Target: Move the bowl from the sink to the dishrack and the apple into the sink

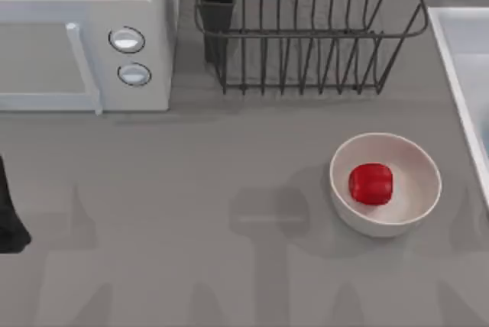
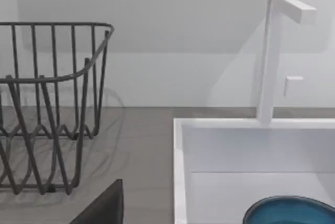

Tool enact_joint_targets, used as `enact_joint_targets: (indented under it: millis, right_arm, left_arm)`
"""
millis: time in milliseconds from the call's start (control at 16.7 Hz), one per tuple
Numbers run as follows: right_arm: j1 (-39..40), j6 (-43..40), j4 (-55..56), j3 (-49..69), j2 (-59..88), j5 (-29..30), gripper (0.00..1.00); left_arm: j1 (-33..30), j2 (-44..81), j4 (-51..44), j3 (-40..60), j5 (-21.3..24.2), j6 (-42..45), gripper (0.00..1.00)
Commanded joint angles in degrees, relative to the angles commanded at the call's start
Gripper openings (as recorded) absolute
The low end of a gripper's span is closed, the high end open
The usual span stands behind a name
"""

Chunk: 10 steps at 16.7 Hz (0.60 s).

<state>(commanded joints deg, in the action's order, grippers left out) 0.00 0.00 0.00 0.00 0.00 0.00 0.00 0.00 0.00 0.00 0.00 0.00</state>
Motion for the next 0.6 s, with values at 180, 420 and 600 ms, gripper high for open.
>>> enact_joint_targets:
  millis: [180,420,600]
  right_arm:
    - [-0.1,-0.1,-0.1,0.5,0.5,0.0,1.00]
    - [-1.3,-1.8,-2.2,7.7,7.9,0.4,1.00]
    - [-3.0,-3.9,-6.6,17.4,19.0,0.6,1.00]
  left_arm:
    - [0.0,0.0,0.0,0.0,0.0,0.0,1.00]
    - [0.0,0.0,0.0,0.0,0.0,0.0,1.00]
    - [0.0,0.0,0.0,0.0,0.0,0.0,1.00]
